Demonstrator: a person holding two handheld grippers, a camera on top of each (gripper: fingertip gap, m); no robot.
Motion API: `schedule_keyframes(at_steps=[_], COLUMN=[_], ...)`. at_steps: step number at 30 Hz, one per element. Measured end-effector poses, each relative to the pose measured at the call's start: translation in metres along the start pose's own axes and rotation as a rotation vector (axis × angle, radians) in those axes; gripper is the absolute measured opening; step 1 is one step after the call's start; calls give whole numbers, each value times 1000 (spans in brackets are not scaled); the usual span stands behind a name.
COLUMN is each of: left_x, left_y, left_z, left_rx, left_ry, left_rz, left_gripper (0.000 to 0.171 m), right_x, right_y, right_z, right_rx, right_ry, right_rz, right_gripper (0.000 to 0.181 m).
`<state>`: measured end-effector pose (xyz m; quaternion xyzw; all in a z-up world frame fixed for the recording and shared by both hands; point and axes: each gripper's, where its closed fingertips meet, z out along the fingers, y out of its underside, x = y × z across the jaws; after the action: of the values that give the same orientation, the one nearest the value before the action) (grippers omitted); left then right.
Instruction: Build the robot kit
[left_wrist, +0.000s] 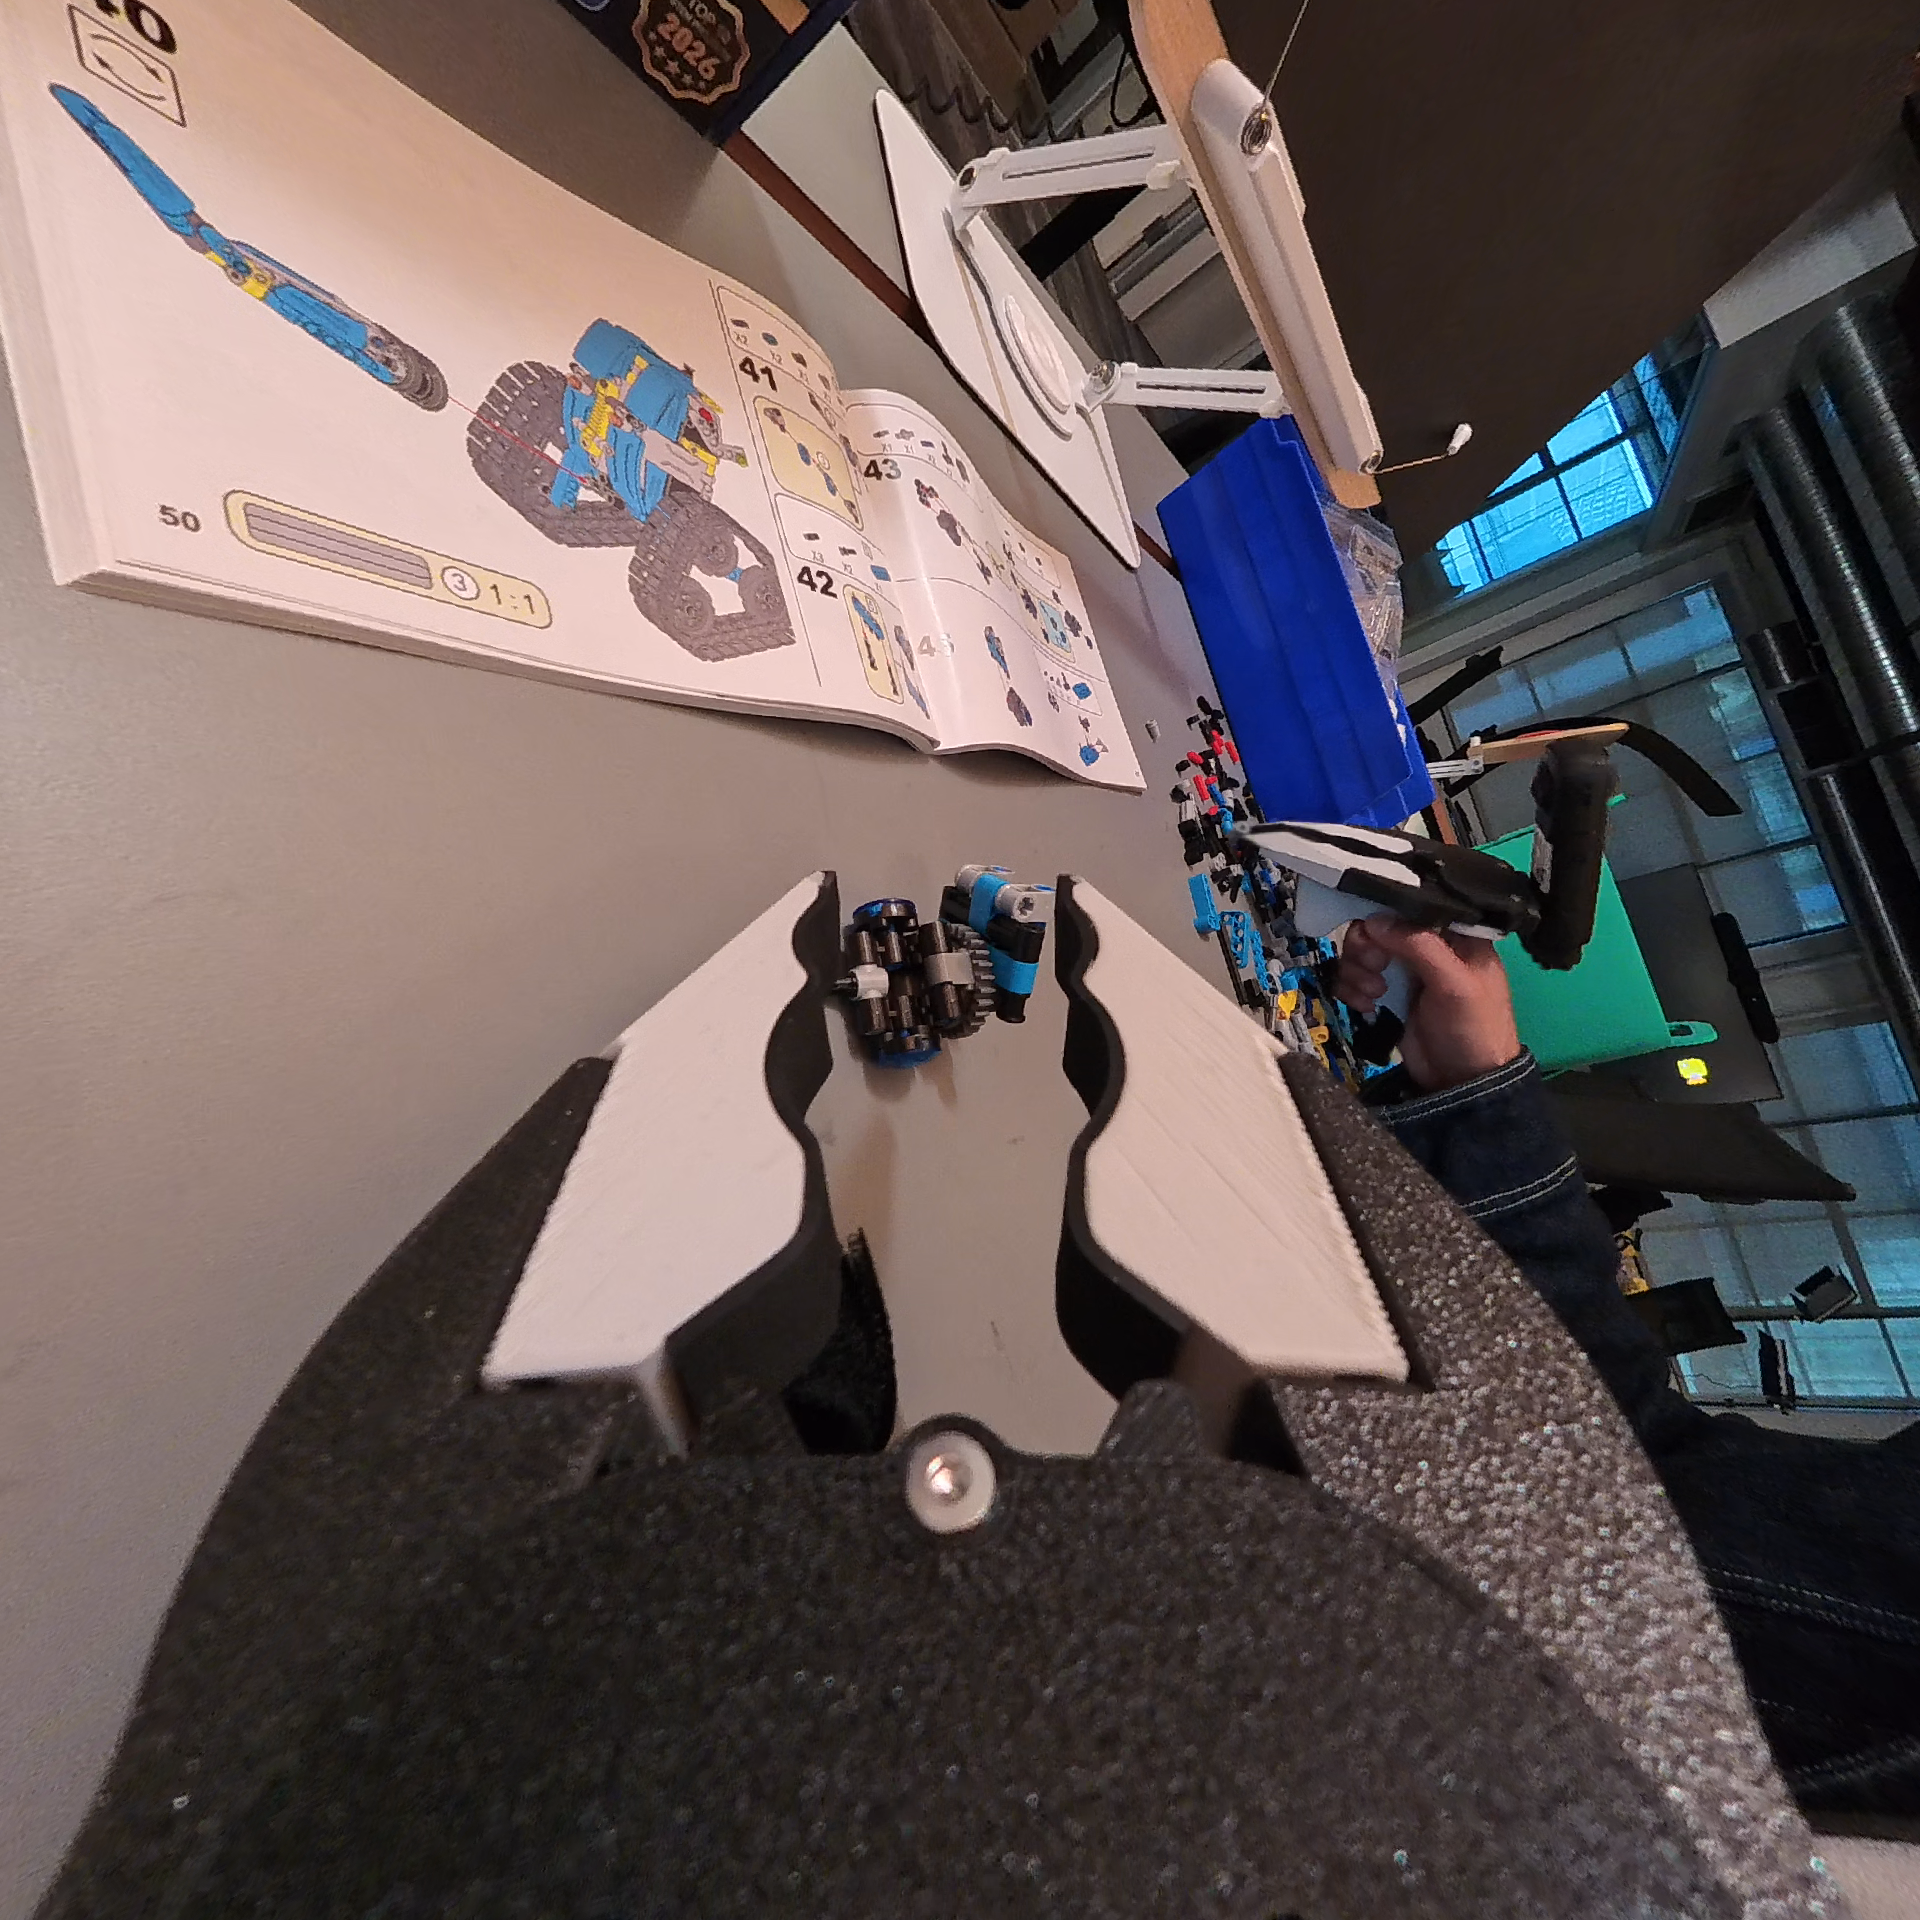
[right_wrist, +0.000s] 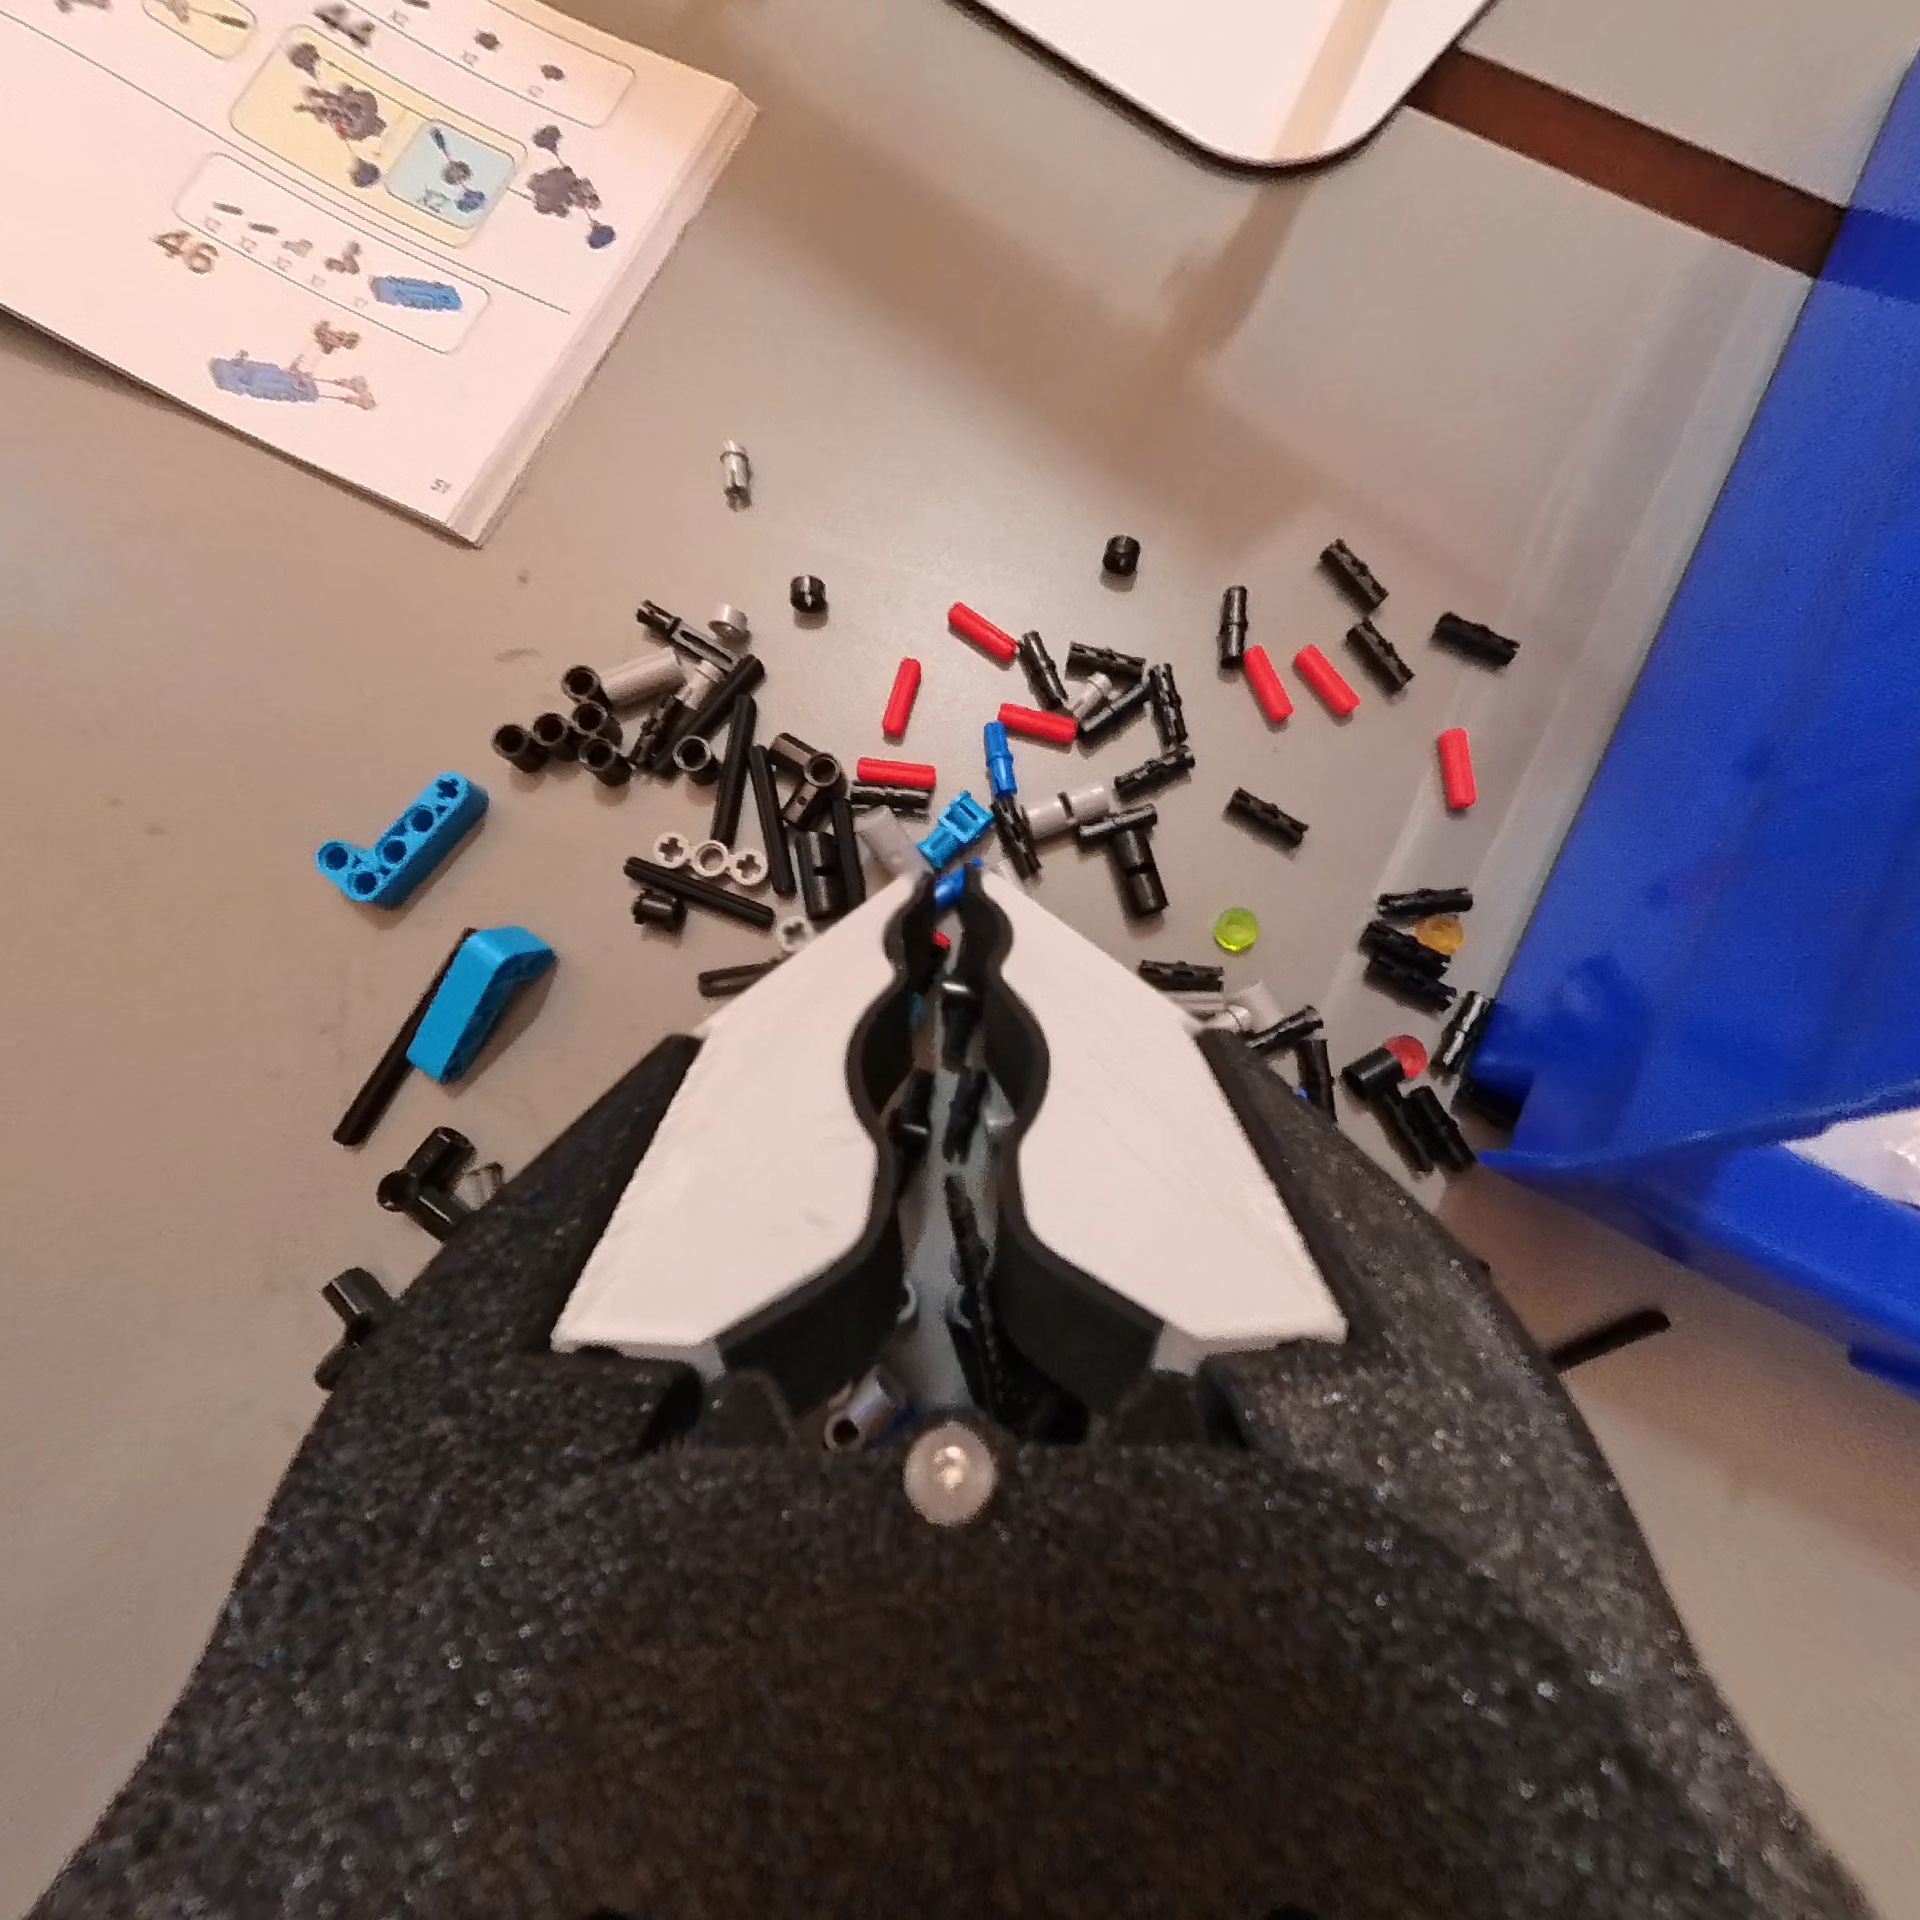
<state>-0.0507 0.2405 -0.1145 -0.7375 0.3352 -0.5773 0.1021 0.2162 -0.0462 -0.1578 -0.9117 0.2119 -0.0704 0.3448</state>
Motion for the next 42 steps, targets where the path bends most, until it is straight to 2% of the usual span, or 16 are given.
schedule_keyframes(at_steps=[3,15,17,18,24,26,28,34,42], left_x=[0,0,0,0,0,0,1,-1,0], left_y=[0,0,0,0,0,0,1,0,0], left_z=[0,-1,-1,-1,0,0,0,-1,-1], left_rx=[-1,2,2,2,-1,-2,-4,2,0], left_ry=[0,-3,-3,-3,-2,-1,0,-5,-2], left_rz=[1,1,2,2,2,2,4,4,2], left_gripper=[42,41,42,42,42,42,42,41,41], right_x=[2,-3,-2,-4,-14,-12,-3,2,-4], right_y=[4,3,3,0,-12,-9,-7,3,-3], right_z=[-1,6,4,0,-21,-19,-13,0,-1], right_rx=[-24,-54,-51,-37,25,9,0,-52,-48], right_ry=[-10,-15,-1,-2,32,40,69,48,43], right_rz=[30,-10,-32,-44,-94,-89,-64,-57,-70], right_gripper=[11,8,7,0,0,1,10,3,6])
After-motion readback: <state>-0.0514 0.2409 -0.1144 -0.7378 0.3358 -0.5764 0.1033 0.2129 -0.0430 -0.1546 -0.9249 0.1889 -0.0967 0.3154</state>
